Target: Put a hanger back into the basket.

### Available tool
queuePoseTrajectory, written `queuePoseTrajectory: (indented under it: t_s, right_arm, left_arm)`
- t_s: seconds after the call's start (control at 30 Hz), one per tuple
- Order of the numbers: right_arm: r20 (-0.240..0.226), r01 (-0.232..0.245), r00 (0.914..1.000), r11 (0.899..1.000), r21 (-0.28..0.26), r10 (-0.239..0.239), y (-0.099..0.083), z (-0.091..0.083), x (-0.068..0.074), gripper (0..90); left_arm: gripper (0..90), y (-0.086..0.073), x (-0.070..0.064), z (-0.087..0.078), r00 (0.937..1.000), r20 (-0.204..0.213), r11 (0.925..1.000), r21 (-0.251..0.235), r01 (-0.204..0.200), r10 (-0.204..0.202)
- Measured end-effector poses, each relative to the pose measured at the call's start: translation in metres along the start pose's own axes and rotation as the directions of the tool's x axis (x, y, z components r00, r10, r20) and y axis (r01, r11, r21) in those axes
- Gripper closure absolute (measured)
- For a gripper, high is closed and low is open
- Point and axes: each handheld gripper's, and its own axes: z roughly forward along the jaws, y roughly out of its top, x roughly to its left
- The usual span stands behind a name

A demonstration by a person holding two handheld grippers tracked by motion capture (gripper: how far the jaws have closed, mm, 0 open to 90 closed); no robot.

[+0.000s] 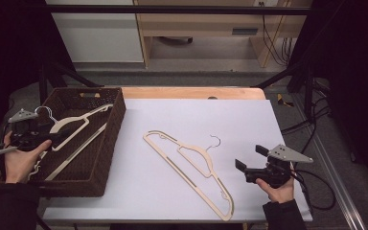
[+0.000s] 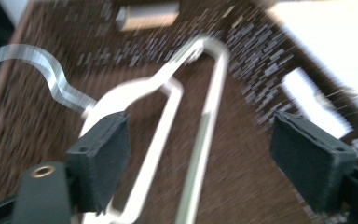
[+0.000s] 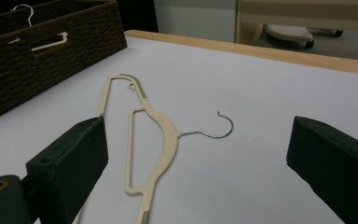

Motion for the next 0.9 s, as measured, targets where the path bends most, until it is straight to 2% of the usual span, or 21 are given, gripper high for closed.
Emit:
queuePoseTrajectory:
  t_s: [0.07,0.13,0.27,0.37,0.43,0.5,0.6,0.73,0.9]
  right_arm:
    - [-0.008,-0.003,1.0000,1.000,0.006,0.003,-0.001,0.001,0.000,6.3]
    - [-0.012,0.006,0.9999,1.000,0.017,-0.005,-0.001,0.002,0.001,6.4]
    - [-0.025,0.005,0.9997,0.999,0.037,-0.004,-0.003,0.004,0.002,6.6]
    - [-0.030,0.011,0.9995,0.999,0.045,-0.010,-0.004,0.005,0.003,6.4]
    - [-0.030,0.009,0.9995,0.999,0.043,-0.008,-0.004,0.005,0.004,6.4]
    - [-0.038,0.010,0.9992,0.999,0.046,-0.009,-0.005,0.005,0.005,6.2]
    - [-0.045,0.017,0.9989,0.998,0.057,-0.014,-0.006,0.006,0.007,5.8]
    - [-0.052,0.010,0.9986,0.998,0.067,-0.006,-0.008,0.008,0.009,4.8]
    - [-0.073,0.007,0.9974,0.995,0.101,0.001,-0.012,0.011,0.013,6.9]
  left_arm:
    - [16.1,0.005,-0.016,-0.007,0.9988,0.034,0.9978,-0.057,-0.034,0.036]
    - [15.7,0.010,-0.032,-0.012,0.9956,0.067,0.9919,-0.113,-0.058,0.066]
    - [13.3,0.016,-0.066,-0.019,0.9832,0.138,0.9753,-0.201,-0.091,0.120]
    - [11.8,0.015,-0.091,-0.020,0.9683,0.193,0.9630,-0.247,-0.109,0.159]
    - [10.9,0.011,-0.107,-0.018,0.9584,0.228,0.9558,-0.274,-0.106,0.172]
    - [10.3,0.008,-0.121,-0.015,0.9456,0.267,0.9521,-0.287,-0.107,0.186]
    - [10.0,0.002,-0.141,-0.009,0.9299,0.311,0.9491,-0.298,-0.101,0.197]
    - [9.4,-0.006,-0.161,0.000,0.9155,0.343,0.9474,-0.303,-0.105,0.211]
    - [9.5,-0.017,-0.183,0.013,0.8964,0.382,0.9552,-0.268,-0.126,0.225]
